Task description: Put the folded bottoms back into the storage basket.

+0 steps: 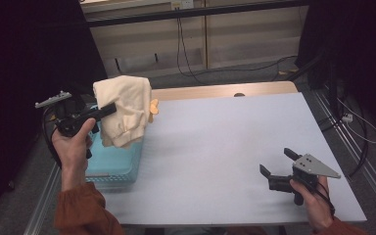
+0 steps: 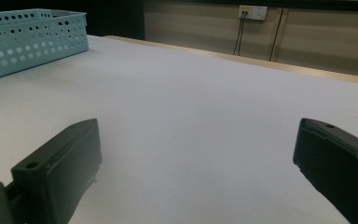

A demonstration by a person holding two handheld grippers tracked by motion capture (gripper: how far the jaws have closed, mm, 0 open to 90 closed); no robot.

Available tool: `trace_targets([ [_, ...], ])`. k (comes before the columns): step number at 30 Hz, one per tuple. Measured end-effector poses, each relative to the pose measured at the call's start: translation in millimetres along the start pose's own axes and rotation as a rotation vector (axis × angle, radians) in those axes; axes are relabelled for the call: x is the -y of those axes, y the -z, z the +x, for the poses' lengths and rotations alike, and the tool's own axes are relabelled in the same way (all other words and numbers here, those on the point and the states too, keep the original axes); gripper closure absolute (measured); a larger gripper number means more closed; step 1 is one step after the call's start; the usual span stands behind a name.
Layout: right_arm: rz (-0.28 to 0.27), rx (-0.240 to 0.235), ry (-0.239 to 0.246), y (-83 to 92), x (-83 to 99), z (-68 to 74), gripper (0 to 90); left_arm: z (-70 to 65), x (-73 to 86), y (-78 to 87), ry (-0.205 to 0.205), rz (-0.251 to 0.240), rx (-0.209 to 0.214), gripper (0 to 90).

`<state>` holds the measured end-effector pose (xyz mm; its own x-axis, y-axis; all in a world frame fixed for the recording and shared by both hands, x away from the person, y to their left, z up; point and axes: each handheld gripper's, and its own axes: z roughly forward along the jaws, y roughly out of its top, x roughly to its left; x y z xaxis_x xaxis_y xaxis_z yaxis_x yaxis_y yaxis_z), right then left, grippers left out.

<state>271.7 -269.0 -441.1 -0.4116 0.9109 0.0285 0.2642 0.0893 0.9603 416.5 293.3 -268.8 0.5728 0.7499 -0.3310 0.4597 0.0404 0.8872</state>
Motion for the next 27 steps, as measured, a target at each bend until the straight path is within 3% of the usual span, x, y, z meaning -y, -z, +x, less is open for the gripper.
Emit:
trace_targets([
  [27, 0.002, -0.005, 0.006, -0.1, 0.0, 0.3, 0.9, 25.4, 3.0, 21.1, 0.036, 0.007, -0.055, 72.8],
])
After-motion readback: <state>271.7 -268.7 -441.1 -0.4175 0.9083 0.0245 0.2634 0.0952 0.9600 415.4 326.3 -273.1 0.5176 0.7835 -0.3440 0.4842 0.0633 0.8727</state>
